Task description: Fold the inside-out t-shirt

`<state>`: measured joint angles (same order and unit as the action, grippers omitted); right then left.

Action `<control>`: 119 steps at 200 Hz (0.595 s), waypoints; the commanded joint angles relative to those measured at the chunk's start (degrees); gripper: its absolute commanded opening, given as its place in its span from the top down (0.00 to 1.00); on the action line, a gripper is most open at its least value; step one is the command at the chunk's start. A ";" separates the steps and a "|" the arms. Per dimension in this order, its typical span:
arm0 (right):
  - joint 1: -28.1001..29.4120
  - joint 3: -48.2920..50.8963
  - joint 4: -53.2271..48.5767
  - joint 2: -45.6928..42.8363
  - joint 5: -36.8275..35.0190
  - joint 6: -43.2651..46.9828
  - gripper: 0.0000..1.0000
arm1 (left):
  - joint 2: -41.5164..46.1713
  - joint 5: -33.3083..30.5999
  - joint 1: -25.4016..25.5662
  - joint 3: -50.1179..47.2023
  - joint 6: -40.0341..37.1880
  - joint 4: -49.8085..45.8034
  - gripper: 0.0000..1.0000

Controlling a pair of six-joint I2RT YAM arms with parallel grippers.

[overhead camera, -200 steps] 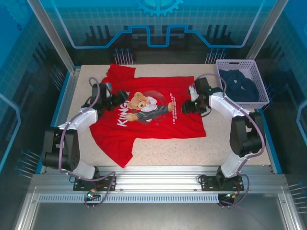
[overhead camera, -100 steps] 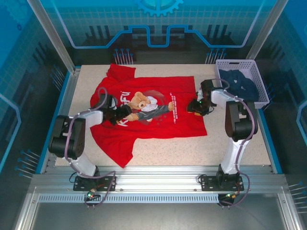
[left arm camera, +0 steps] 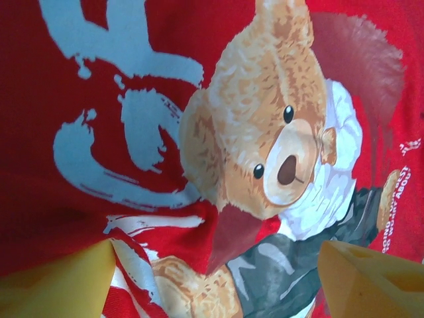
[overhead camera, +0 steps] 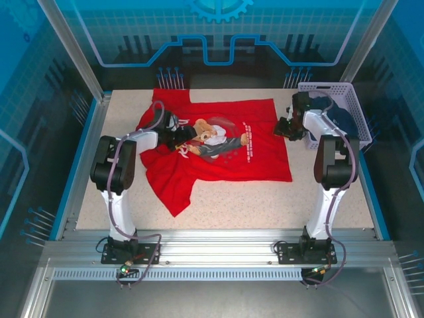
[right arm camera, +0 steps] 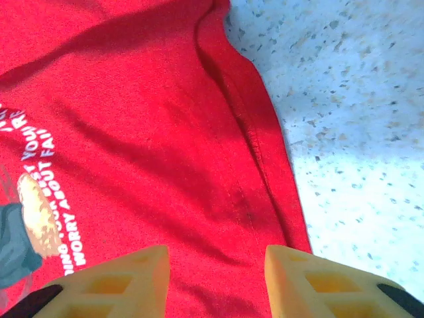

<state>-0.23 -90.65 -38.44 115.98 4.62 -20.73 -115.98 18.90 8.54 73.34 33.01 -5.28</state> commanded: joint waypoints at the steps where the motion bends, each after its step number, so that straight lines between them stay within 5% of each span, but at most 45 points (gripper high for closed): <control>1: 5.92 3.98 -1.09 -9.09 -0.11 4.64 0.55 | 1.77 -0.59 0.25 3.31 -3.77 -5.01 0.18; 49: 30.09 22.58 10.82 -21.42 13.64 4.24 0.45 | 23.01 -7.48 0.10 -13.31 -1.98 -2.21 0.16; 80: 43.97 20.11 15.28 -15.21 13.50 2.37 0.42 | 37.01 -12.38 -1.77 -27.08 -0.07 -5.67 0.16; 119: 49.88 12.85 13.66 -4.29 13.20 -0.12 0.44 | 55.17 -12.68 -3.72 -38.21 2.01 -17.17 0.18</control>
<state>48.12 -74.00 -25.17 107.24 17.10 -18.24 -69.32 8.03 5.23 40.10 33.01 -12.71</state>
